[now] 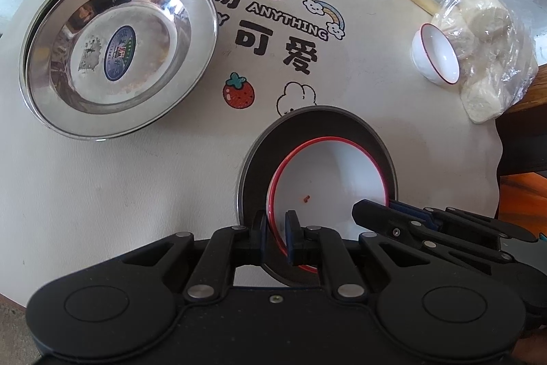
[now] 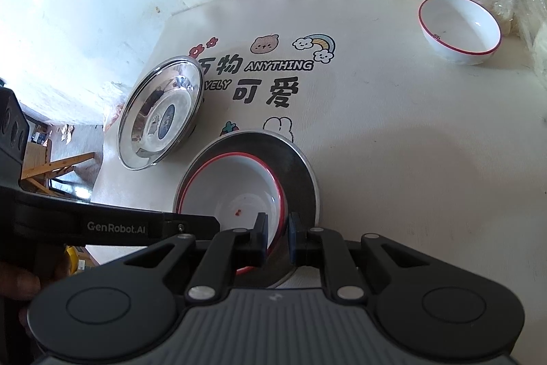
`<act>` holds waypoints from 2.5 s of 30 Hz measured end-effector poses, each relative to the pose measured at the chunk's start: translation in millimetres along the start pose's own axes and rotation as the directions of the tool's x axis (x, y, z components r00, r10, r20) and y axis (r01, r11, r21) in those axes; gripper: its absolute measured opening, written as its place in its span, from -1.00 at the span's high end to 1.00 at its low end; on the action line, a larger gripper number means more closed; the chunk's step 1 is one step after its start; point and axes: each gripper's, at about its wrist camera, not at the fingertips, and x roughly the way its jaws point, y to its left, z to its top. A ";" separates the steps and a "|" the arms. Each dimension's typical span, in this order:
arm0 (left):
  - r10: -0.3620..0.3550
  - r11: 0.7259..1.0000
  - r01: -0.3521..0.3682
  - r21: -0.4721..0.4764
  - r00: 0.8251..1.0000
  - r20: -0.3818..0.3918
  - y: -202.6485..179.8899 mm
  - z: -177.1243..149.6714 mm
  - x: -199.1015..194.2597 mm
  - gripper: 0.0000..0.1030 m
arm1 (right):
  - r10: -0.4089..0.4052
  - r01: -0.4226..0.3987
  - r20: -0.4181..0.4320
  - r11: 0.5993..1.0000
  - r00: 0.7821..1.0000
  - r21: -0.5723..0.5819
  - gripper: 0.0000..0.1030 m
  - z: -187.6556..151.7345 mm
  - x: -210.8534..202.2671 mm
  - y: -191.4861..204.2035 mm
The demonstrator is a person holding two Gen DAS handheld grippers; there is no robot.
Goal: Organize plates and bowls
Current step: 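Carry the red-rimmed bowl with both grippers and lower it into the steel bowl, then open both grippers to release the red-rimmed bowl, then move both grippers to the second red-rimmed bowl and close on its rim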
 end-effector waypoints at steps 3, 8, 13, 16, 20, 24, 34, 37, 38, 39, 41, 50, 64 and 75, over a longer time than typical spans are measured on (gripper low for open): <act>0.004 1.000 -0.004 0.001 1.000 0.006 -0.9 1.0 -0.3 0.78 | 0.000 0.000 -0.004 1.000 1.000 -0.002 0.74 -0.1 2.3 -1.0; 0.007 1.000 -0.007 0.000 1.000 0.014 -0.7 2.5 -0.7 0.78 | 0.006 -0.006 -0.012 1.000 1.000 0.002 0.74 0.4 5.8 -3.1; 0.008 1.000 -0.008 0.003 1.000 0.016 -1.0 3.8 -1.2 0.77 | 0.011 -0.011 -0.012 1.000 1.000 0.000 0.73 1.9 6.4 -5.1; 0.014 1.000 -0.014 0.003 1.000 0.019 -1.7 4.1 -2.7 0.71 | 0.010 -0.011 -0.010 1.000 1.000 -0.004 0.71 2.0 5.2 -5.6; 0.017 1.000 -0.017 0.004 1.000 0.024 -1.2 3.8 -6.0 0.64 | 0.009 -0.009 -0.002 1.000 1.000 -0.014 0.68 2.2 2.8 -4.6; 0.028 0.999 -0.028 0.016 0.999 0.036 -4.2 3.7 -11.0 0.60 | 0.009 -0.009 0.019 0.999 1.000 -0.031 0.68 3.4 -3.5 -4.0; 0.028 0.999 -0.031 0.033 0.996 0.086 -12.3 10.5 -29.3 0.08 | 0.005 -0.002 0.074 0.999 0.997 -0.045 0.58 7.5 -19.5 -7.7; 0.044 0.997 -0.050 0.050 0.993 0.114 -19.0 15.4 -32.8 -0.30 | -0.006 0.010 0.097 0.999 0.995 -0.044 0.38 10.4 -25.2 -11.3; 0.048 0.997 -0.055 0.055 0.992 0.120 -21.1 17.2 -33.2 -0.38 | -0.007 0.011 0.105 0.999 0.994 -0.039 0.32 11.5 -27.5 -13.3; 0.049 0.997 -0.057 0.055 0.991 0.125 -23.0 19.4 -33.2 -0.48 | -0.008 0.012 0.113 0.999 0.994 -0.033 0.28 12.5 -30.0 -15.6; 0.050 0.997 -0.057 0.053 0.990 0.131 -26.4 24.1 -31.6 -0.61 | -0.013 0.016 0.127 1.000 0.992 -0.024 0.08 13.9 -34.2 -20.7; 0.085 0.993 -0.096 0.067 0.985 0.151 -51.9 43.0 -9.6 -0.99 | -0.063 0.055 0.171 0.997 0.983 0.049 -0.69 17.3 -48.4 -54.7; 0.096 0.967 -0.134 0.218 0.979 0.177 -131.1 99.5 35.3 -0.99 | -0.184 0.116 0.250 0.957 0.951 0.264 -0.99 19.7 -59.5 -132.1; 0.029 0.950 -0.081 0.300 0.985 0.171 -179.1 154.1 76.7 -0.99 | -0.253 0.142 0.292 0.925 0.922 0.353 -0.94 37.2 -50.7 -165.7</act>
